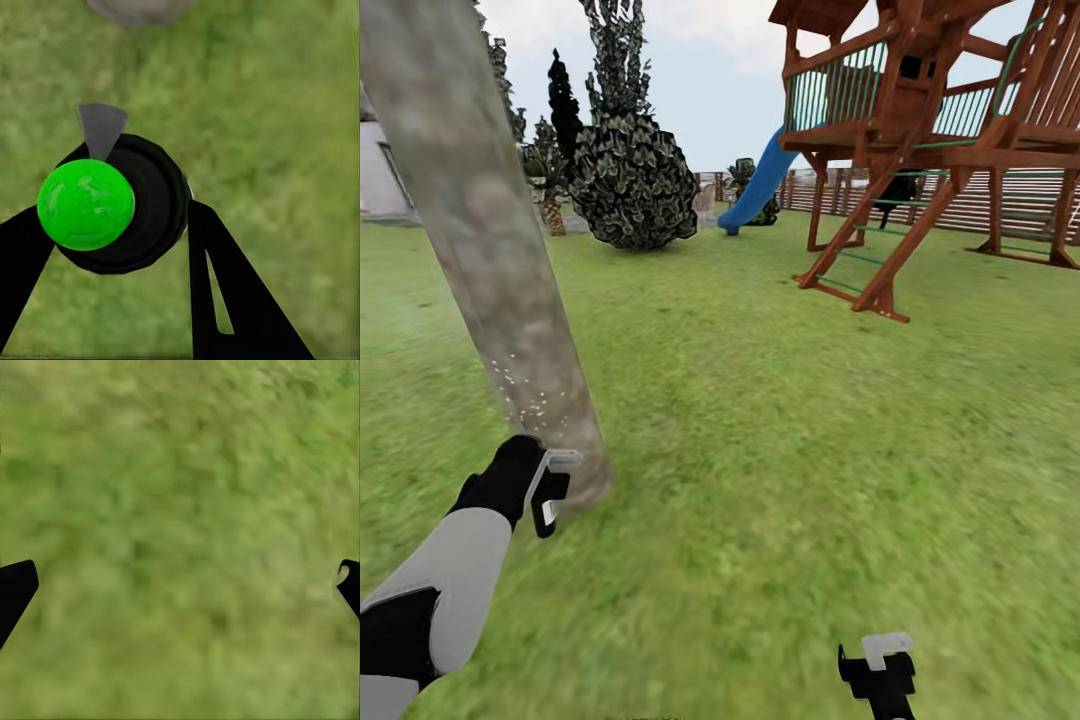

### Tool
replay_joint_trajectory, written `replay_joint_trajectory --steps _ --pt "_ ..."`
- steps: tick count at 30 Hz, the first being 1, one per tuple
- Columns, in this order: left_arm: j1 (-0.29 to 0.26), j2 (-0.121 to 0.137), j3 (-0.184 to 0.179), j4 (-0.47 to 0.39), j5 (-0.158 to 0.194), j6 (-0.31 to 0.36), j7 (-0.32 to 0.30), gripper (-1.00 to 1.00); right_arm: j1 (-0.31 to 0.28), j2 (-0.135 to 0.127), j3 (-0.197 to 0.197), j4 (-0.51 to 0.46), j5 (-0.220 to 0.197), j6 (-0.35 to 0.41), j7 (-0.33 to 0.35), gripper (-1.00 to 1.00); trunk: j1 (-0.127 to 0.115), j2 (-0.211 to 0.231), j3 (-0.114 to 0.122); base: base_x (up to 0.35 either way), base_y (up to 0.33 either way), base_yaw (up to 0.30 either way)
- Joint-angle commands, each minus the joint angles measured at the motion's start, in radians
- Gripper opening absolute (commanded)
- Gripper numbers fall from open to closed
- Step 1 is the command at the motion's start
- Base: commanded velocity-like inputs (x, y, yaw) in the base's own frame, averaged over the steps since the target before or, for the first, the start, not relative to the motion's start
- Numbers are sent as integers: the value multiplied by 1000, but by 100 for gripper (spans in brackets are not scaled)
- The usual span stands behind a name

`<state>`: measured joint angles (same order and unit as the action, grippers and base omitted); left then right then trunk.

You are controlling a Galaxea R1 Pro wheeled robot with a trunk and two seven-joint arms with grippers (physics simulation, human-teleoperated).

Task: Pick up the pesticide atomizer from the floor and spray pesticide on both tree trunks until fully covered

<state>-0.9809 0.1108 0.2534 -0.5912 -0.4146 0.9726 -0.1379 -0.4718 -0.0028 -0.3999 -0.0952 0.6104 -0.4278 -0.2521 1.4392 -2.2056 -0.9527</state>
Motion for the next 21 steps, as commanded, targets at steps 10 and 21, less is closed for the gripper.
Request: replay_joint_trajectory --steps 10,21 --pt "-2 -2 2 -1 -12 5 -9 -100 -1 0 -7 2 10 -3 -4 100 0 0 -1 0 -278 277" --pt "-2 4 4 -1 -10 4 -9 -100 -1 0 -7 2 11 -3 -4 100 0 0 -1 160 -246 190"
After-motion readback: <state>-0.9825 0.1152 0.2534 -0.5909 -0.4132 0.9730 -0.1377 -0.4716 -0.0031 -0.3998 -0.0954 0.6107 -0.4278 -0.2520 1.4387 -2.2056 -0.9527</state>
